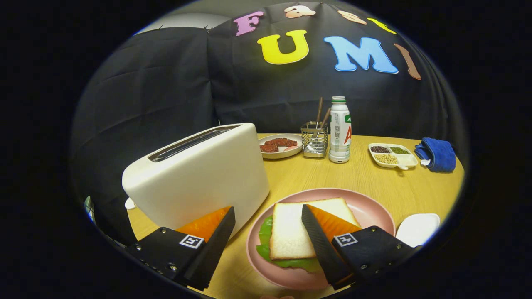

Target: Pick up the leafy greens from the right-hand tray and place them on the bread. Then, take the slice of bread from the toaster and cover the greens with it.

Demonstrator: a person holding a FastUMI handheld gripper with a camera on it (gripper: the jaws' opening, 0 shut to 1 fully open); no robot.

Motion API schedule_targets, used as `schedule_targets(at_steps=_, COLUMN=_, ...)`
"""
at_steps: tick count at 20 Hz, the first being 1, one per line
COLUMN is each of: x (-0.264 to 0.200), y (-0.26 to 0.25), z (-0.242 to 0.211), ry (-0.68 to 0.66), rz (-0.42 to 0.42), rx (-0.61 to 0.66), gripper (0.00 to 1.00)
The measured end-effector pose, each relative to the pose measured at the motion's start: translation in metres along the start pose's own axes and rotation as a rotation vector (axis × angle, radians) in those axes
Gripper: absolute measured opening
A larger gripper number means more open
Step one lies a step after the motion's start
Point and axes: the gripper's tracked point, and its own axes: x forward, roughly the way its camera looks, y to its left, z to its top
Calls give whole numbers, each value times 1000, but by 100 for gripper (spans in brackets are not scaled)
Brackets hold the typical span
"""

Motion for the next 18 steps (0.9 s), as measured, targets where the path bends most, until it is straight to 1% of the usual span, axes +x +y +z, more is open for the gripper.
schedule_targets(at_steps=7, x=-33, y=-63, z=50, ry=-120, rz=-117, rx=-16, gripper=98)
schedule_targets(at_steps=15, x=-94, y=-131, z=102, ry=-225, rz=-219, rx=-24, gripper=98)
schedule_targets(at_steps=18, x=-119, y=-167, z=118, ry=-259, rz=-273, rx=-38, gripper=98)
